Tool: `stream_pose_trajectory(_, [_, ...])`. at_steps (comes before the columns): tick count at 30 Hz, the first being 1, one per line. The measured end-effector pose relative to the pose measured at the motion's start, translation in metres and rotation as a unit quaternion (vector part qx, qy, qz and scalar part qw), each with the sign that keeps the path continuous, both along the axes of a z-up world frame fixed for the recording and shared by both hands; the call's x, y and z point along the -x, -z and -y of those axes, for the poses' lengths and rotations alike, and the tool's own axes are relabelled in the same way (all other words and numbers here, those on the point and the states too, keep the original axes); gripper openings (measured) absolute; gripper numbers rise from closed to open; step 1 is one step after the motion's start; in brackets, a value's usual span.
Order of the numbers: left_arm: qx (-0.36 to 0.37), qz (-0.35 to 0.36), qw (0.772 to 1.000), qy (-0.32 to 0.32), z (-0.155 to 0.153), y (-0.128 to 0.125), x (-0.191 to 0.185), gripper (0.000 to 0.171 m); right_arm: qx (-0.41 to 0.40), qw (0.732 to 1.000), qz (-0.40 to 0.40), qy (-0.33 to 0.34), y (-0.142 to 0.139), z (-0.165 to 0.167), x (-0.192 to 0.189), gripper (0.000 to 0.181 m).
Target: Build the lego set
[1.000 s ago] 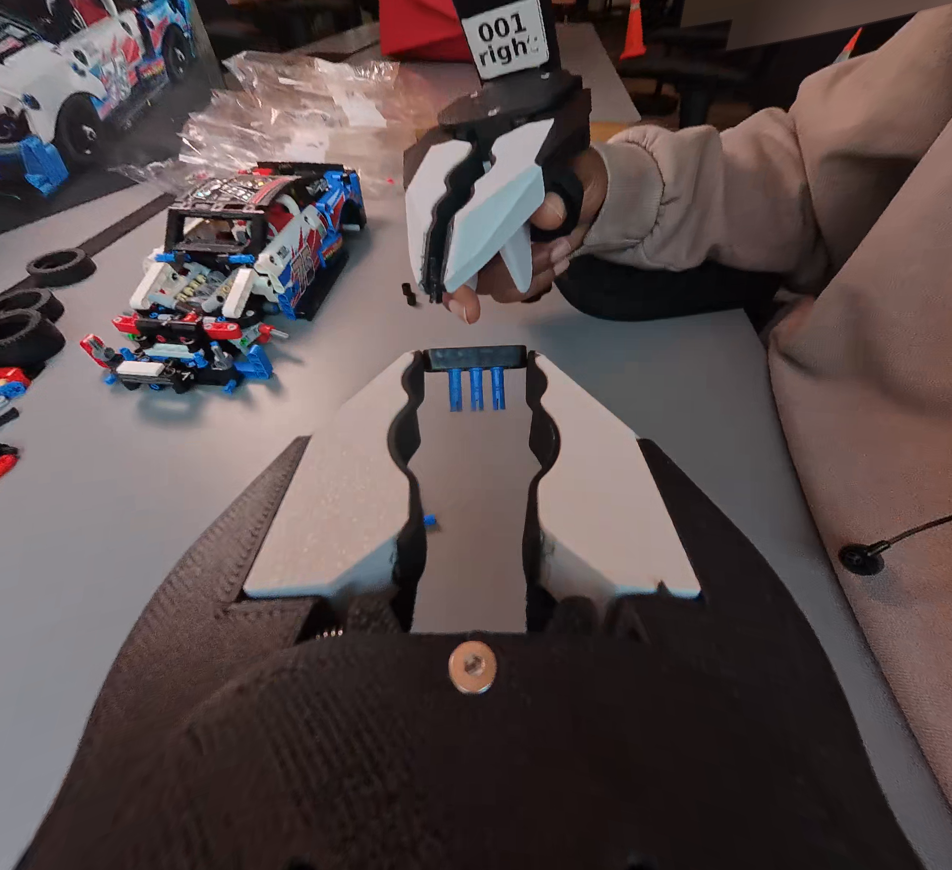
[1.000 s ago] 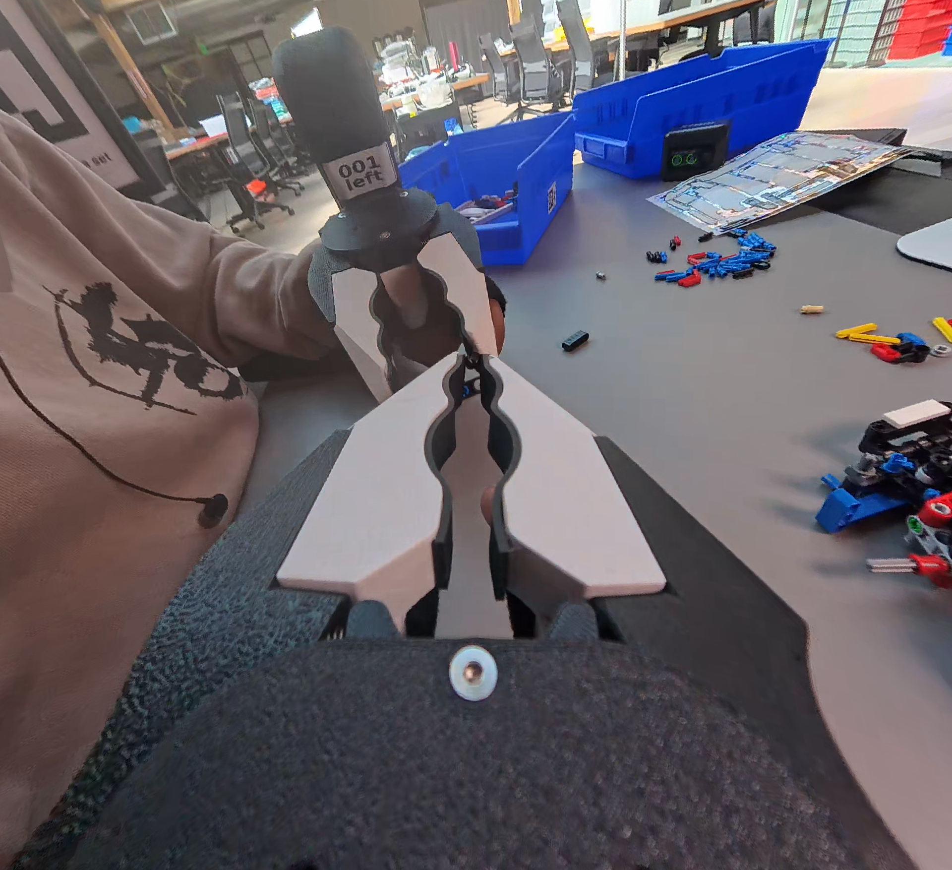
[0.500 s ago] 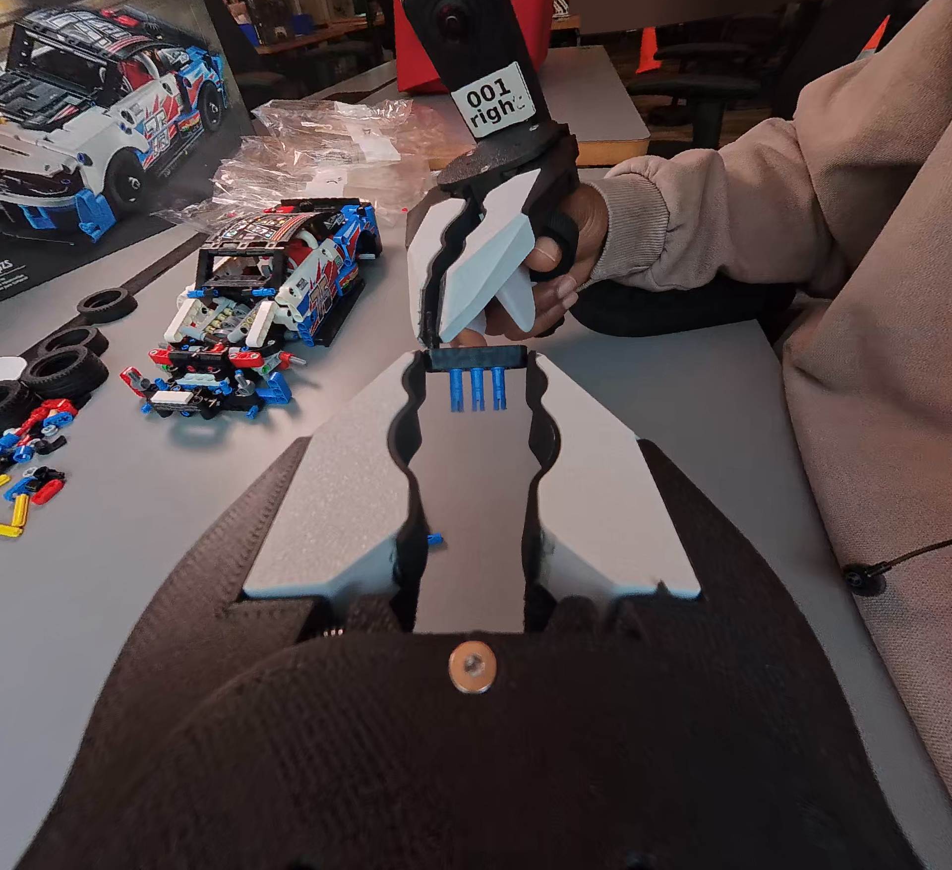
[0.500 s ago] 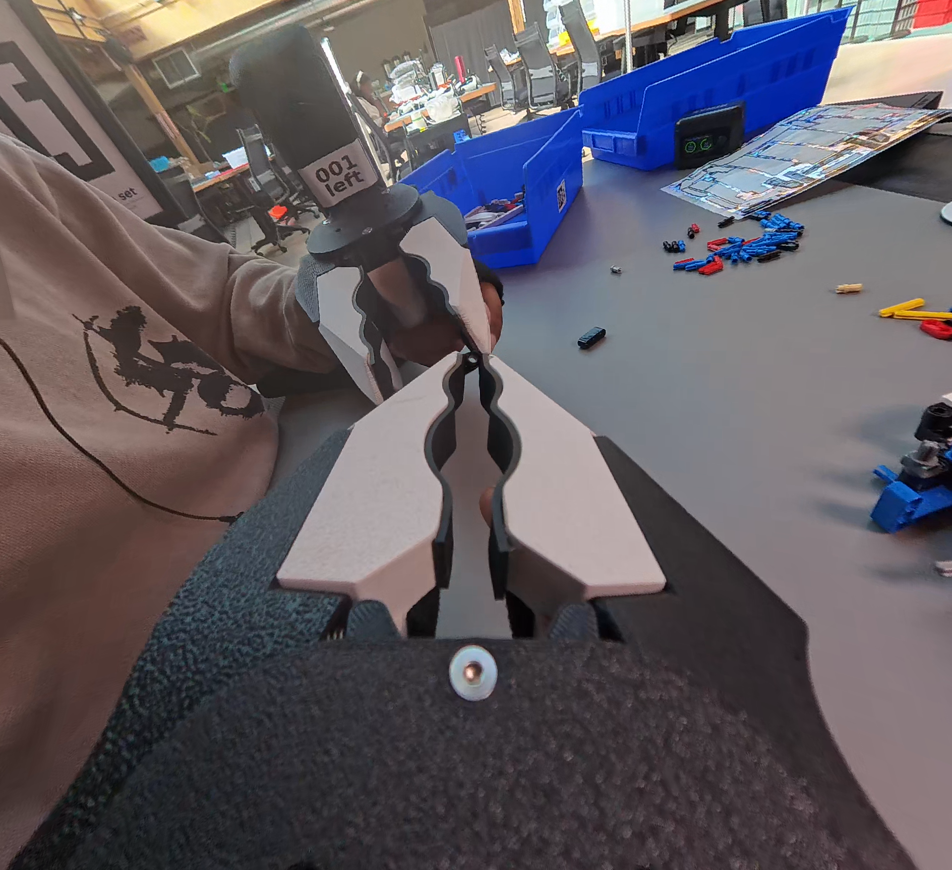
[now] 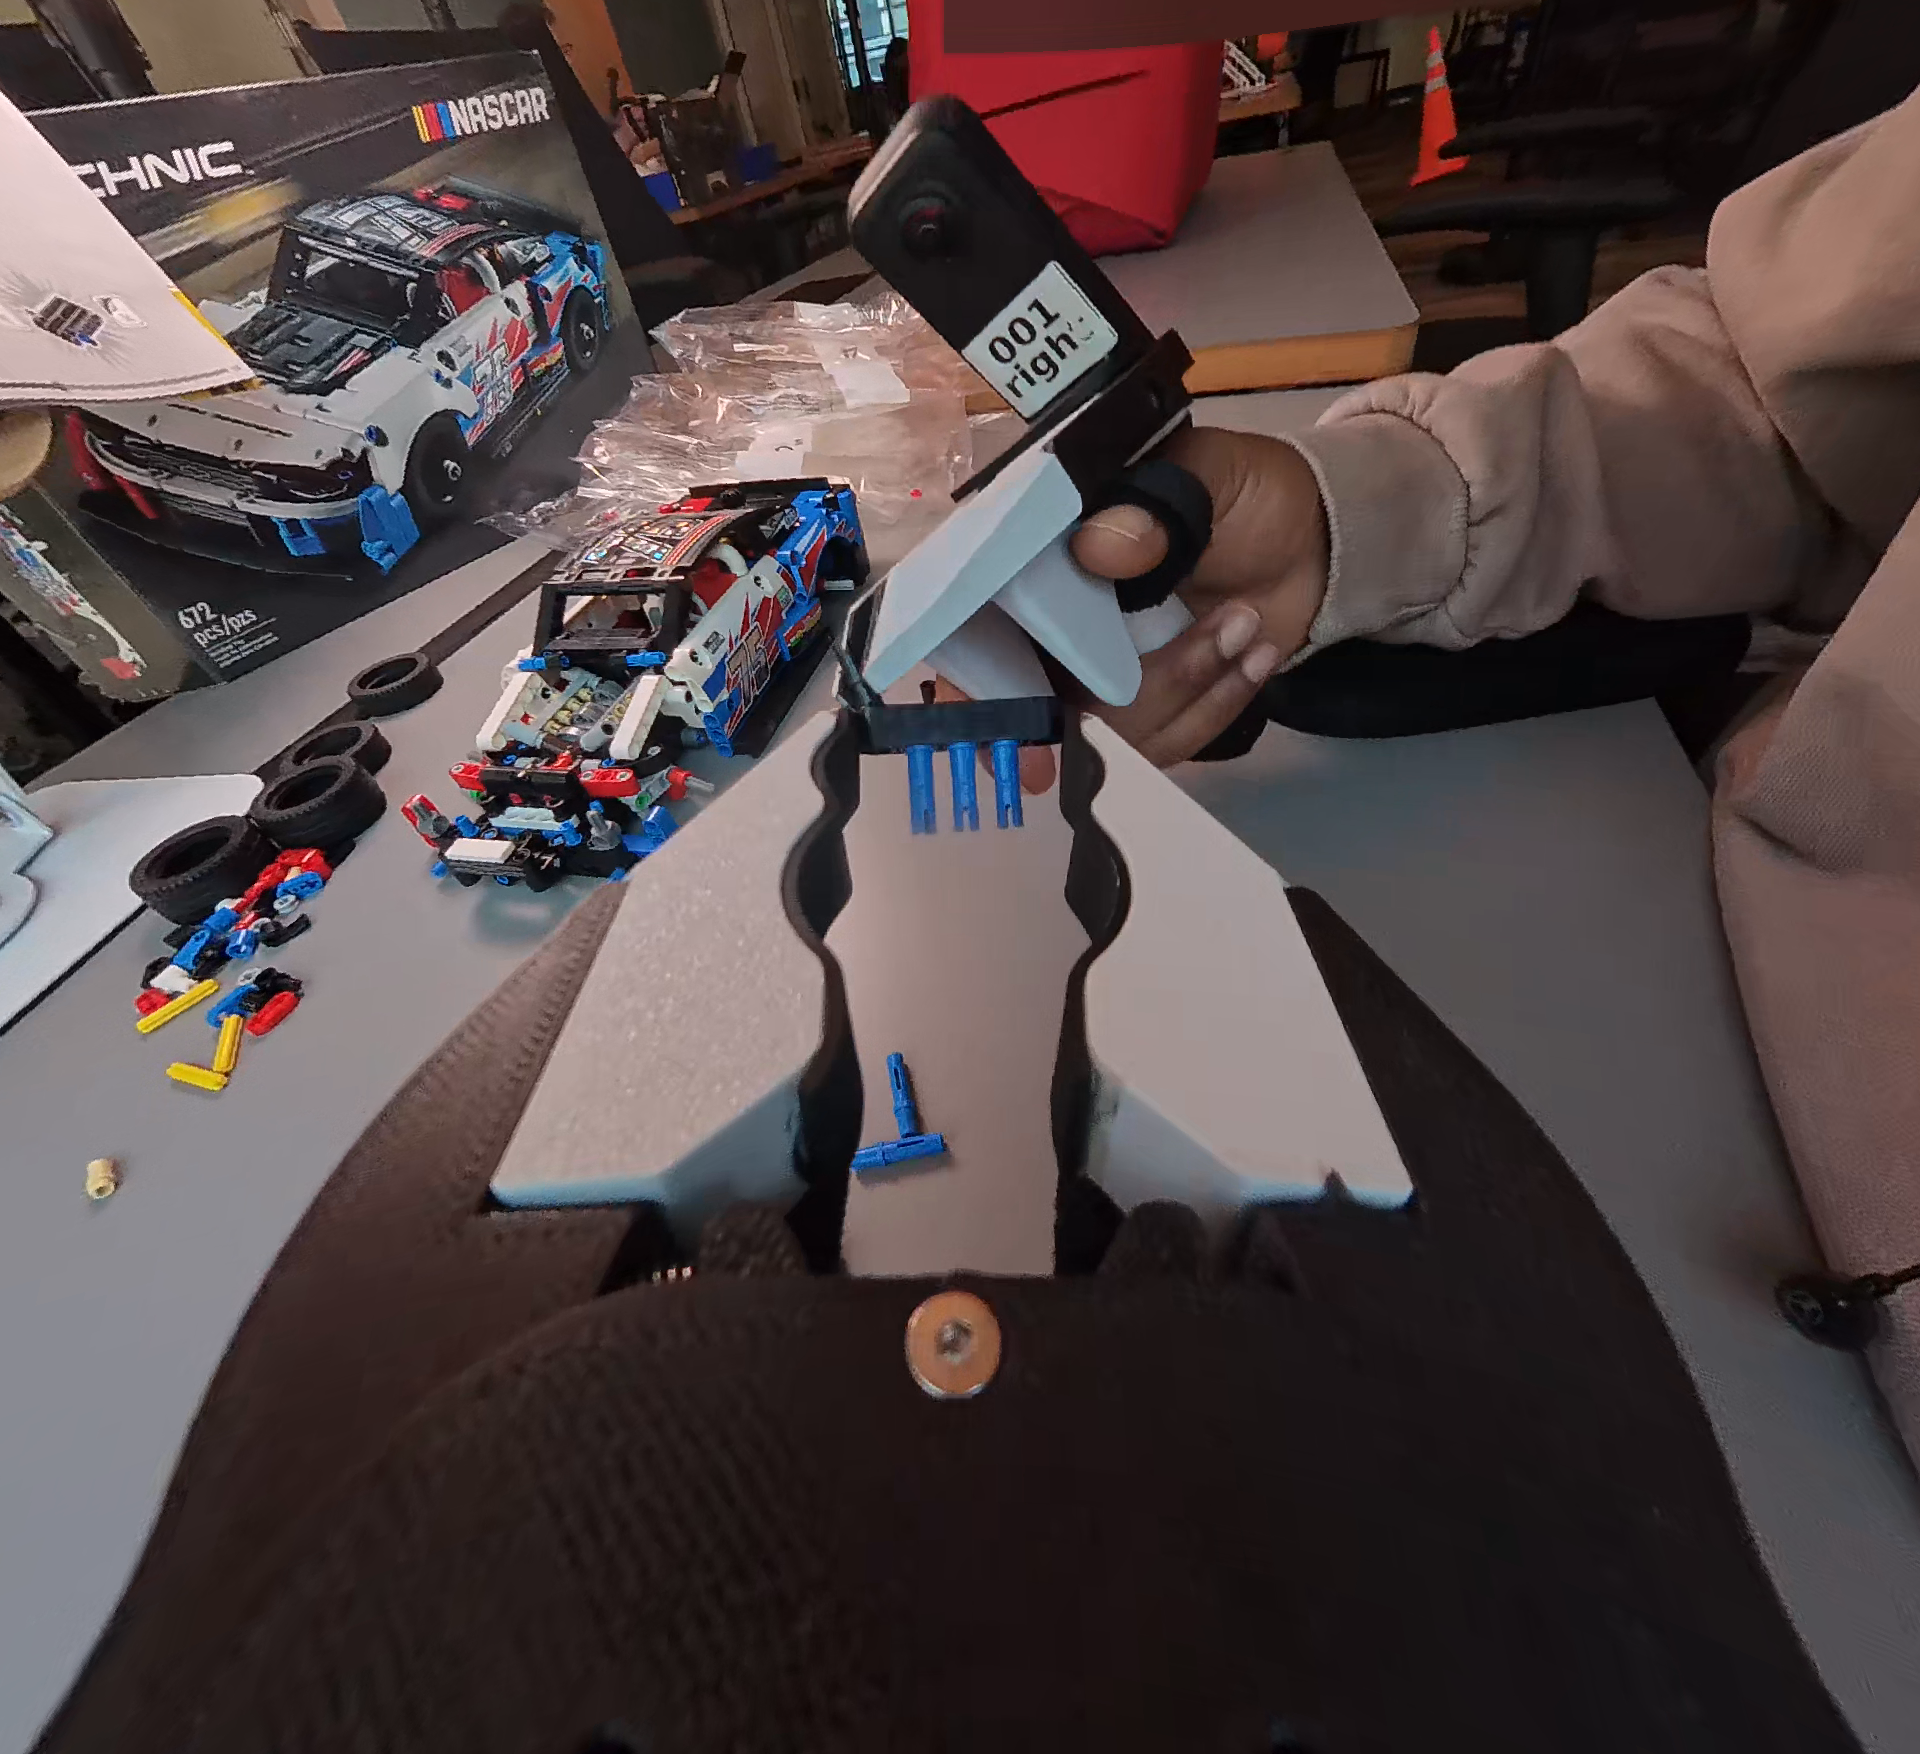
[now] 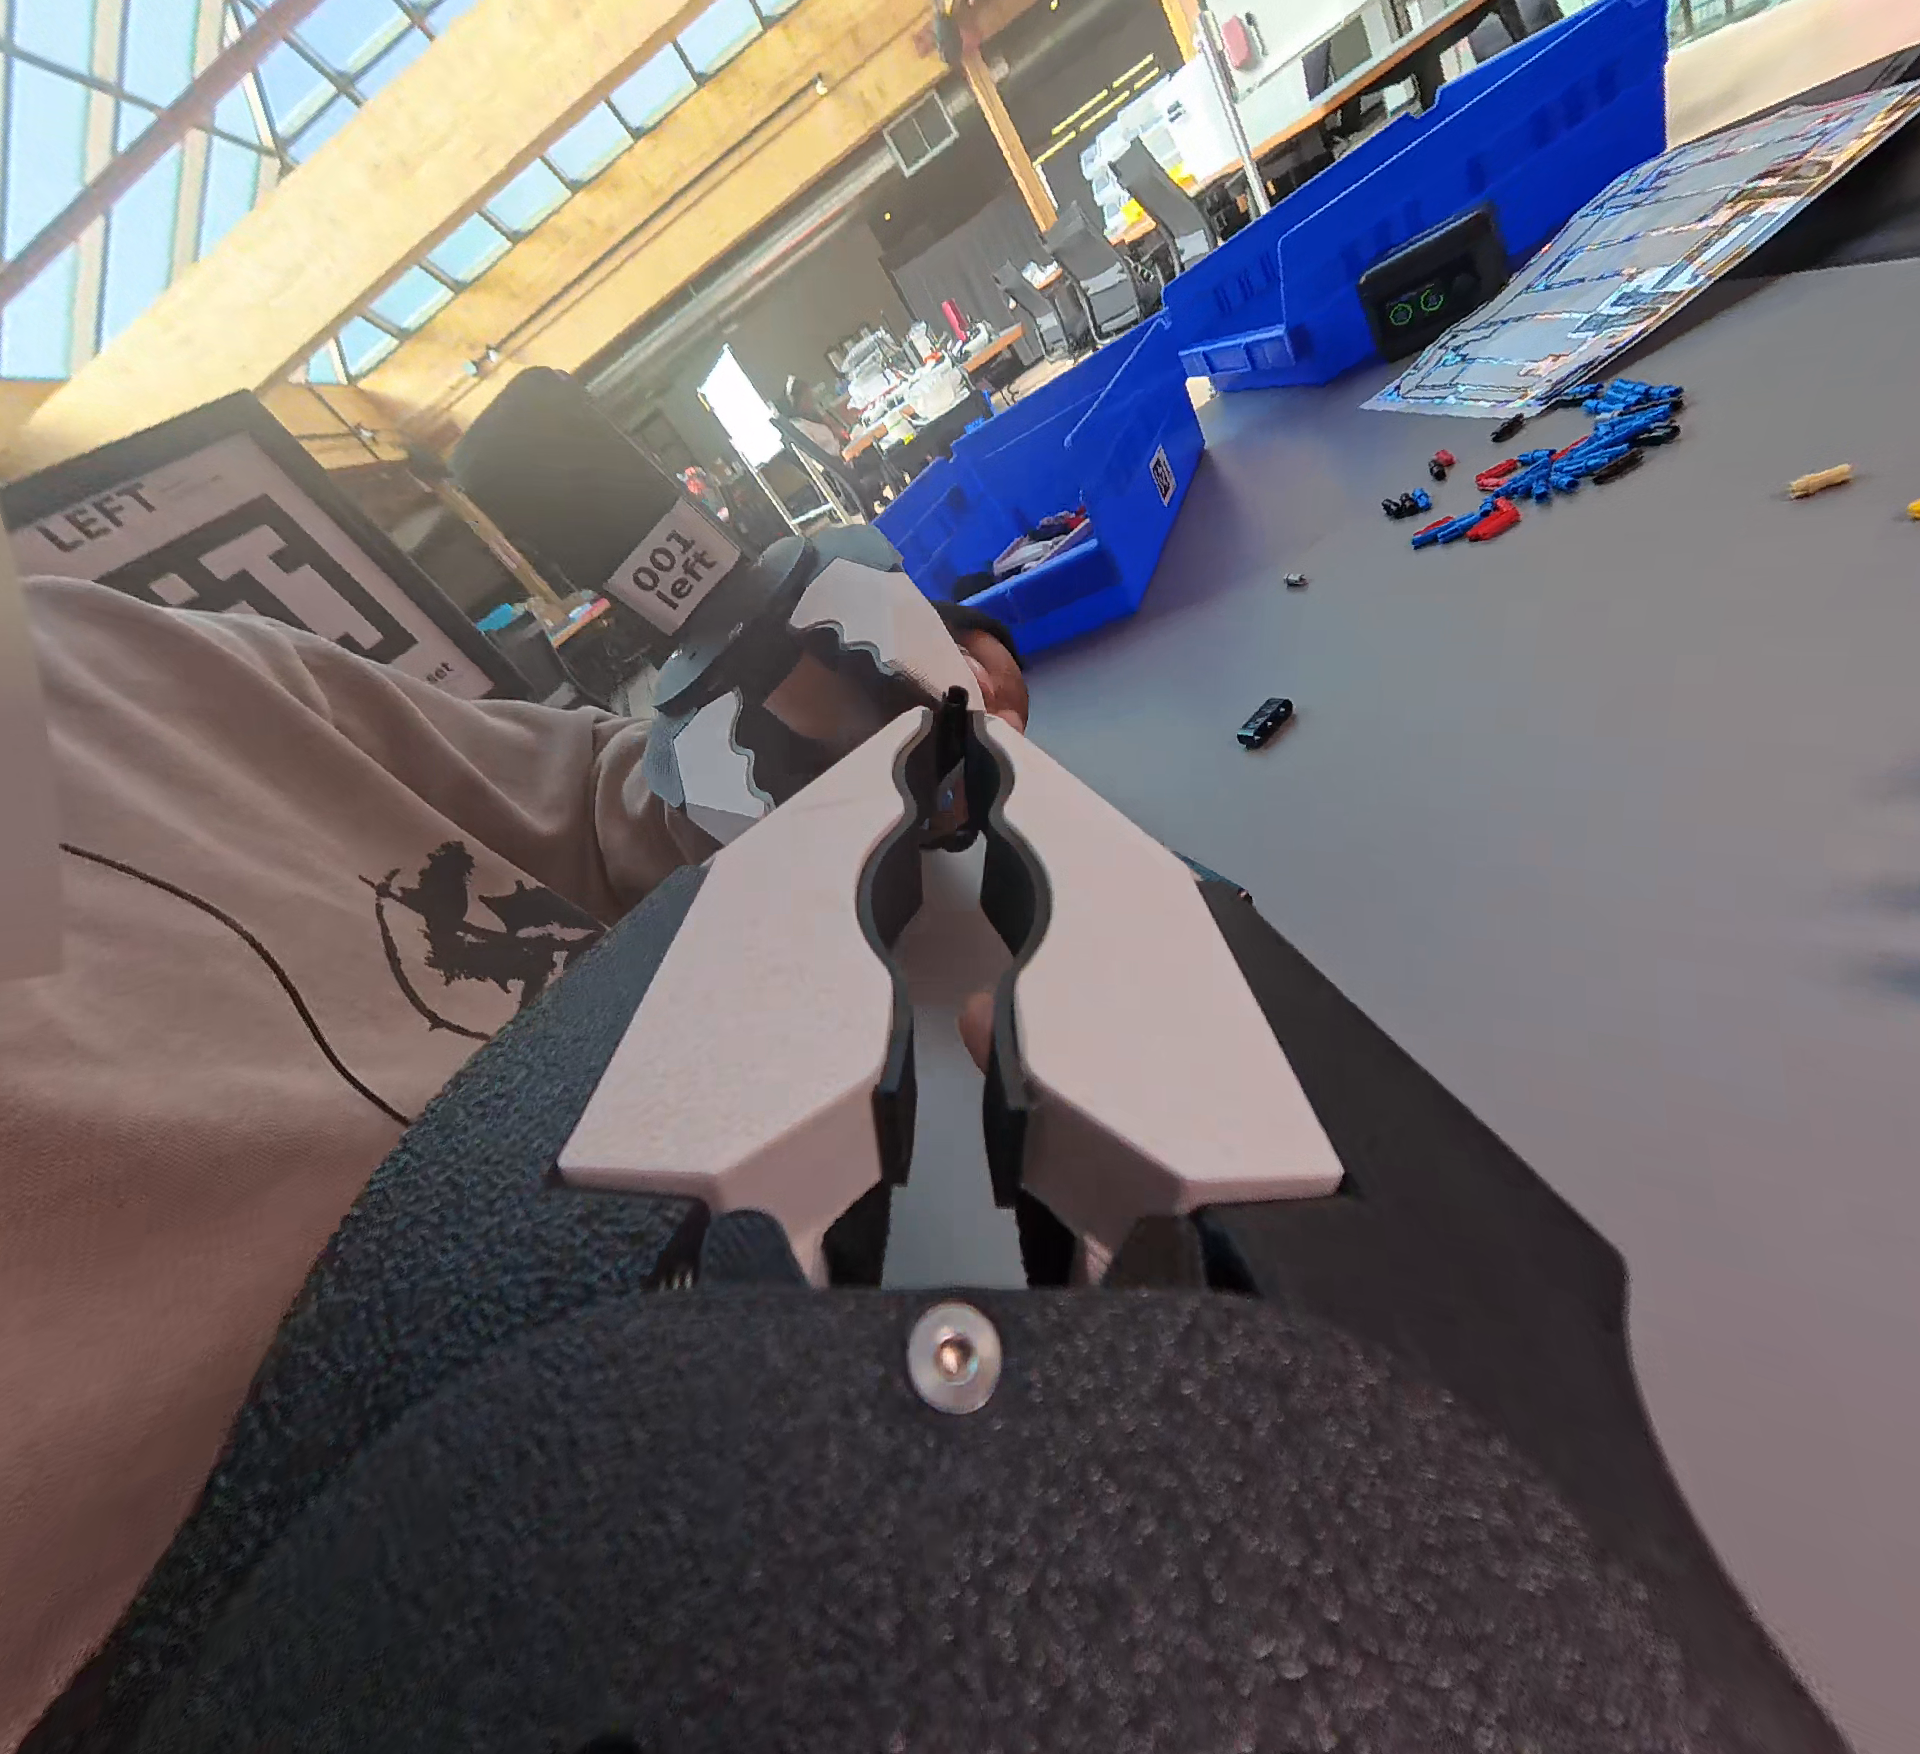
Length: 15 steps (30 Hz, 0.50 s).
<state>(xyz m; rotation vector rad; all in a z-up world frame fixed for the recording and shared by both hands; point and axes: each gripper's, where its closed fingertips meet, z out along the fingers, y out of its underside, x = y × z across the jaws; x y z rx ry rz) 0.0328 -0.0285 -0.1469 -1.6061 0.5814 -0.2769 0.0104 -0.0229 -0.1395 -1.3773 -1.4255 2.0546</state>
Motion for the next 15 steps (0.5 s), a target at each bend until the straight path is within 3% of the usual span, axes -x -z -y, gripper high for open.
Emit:
stream_pose_trajectory(6, [-0.005,0.077,0.997,-0.004,-0.001,-0.015,0.005,0.038,0.075,0.996,-0.042,0.027,-0.013,-0.003,0.004,0.002])
stream_pose_trajectory(10, [-0.014,0.076,0.997,-0.009,-0.001,-0.018,0.006,0.038,0.058,0.995,-0.060,0.059,-0.016,-0.002,0.007,0.002])
stream_pose_trajectory(15, [-0.009,0.153,0.988,0.017,0.002,-0.030,0.003,0.037,0.076,0.991,-0.094,0.055,-0.026,0.000,0.004,0.002])
